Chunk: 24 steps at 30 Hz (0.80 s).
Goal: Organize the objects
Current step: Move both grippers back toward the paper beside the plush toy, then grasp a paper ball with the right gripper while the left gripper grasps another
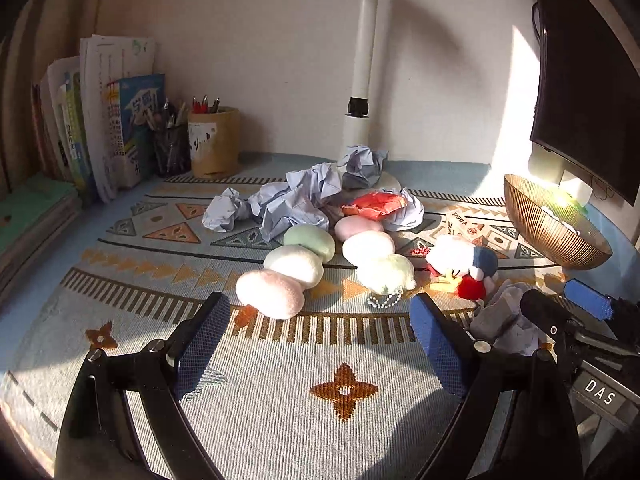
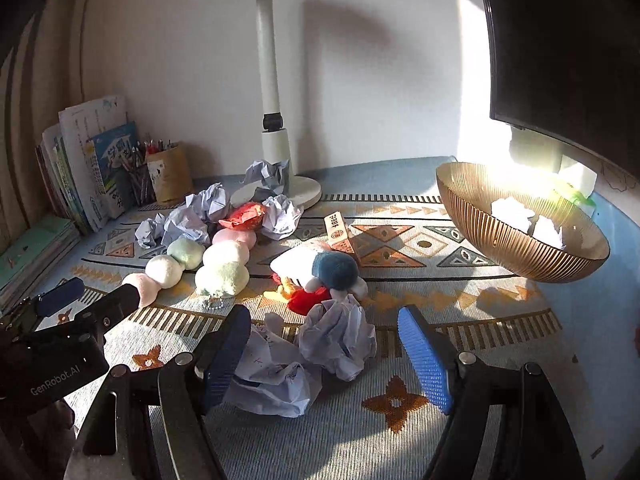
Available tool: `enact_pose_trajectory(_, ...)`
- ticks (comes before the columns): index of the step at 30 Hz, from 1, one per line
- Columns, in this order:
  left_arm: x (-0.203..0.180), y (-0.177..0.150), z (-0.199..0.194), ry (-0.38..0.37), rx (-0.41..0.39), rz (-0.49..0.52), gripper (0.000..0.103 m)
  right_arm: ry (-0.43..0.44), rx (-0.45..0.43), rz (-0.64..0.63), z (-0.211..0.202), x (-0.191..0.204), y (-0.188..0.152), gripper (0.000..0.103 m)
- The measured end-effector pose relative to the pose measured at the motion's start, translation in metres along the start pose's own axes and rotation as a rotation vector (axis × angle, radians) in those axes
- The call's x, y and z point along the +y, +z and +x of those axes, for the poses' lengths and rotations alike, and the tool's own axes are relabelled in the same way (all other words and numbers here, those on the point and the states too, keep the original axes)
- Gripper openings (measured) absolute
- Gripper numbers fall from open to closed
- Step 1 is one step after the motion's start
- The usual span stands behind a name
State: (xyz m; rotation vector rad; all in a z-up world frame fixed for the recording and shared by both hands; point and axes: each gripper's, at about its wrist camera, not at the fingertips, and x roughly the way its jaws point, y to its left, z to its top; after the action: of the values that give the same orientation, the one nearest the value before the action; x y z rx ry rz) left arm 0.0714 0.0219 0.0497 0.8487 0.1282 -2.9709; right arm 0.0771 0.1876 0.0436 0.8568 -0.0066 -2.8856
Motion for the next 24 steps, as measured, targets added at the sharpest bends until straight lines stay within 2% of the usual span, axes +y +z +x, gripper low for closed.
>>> enact_pose_trajectory(2,-0.001,-0.001,-0.002,-0.017,-0.003,-0.001,0.091,0.003,0.019,0.013,0.004,-0.002,0.0,0.083)
enact_pose_trajectory(4,0.002,-0.001,-0.002,-0.034,-0.003,-0.02,0.092,0.002,0.017,0.04,0.004,-0.007,0.001,0.087)
enact_pose_trajectory(11,0.016,-0.001,-0.001,-0.076,0.004,-0.096,0.093,0.04,-0.038,0.044,-0.012,-0.009,-0.001,0.09)
enact_pose_trajectory(15,0.012,0.0,0.004,-0.13,0.059,-0.08,0.093,-0.025,0.02,0.037,-0.008,-0.016,0.001,0.091)
enact_pose_trajectory(16,0.008,0.0,0.005,-0.148,0.07,-0.066,0.093,-0.014,0.047,0.036,-0.004,-0.021,0.001,0.091)
enact_pose_trajectory(19,-0.009,0.0,0.0,-0.243,0.097,-0.014,0.093,0.006,0.131,-0.013,0.007,-0.031,0.002,0.057)
enact_pose_trajectory(21,-0.023,-0.001,-0.002,-0.356,0.129,-0.002,0.093,0.035,0.152,-0.016,0.011,-0.041,0.004,0.057)
enact_pose_trajectory(23,-0.041,-0.002,0.002,-0.432,0.18,0.043,0.093,0.149,0.192,0.036,0.017,-0.054,0.008,0.057)
enact_pose_trajectory(24,-0.05,-0.004,0.004,-0.443,0.197,0.073,0.093,0.198,0.211,0.065,0.021,-0.06,0.01,0.057)
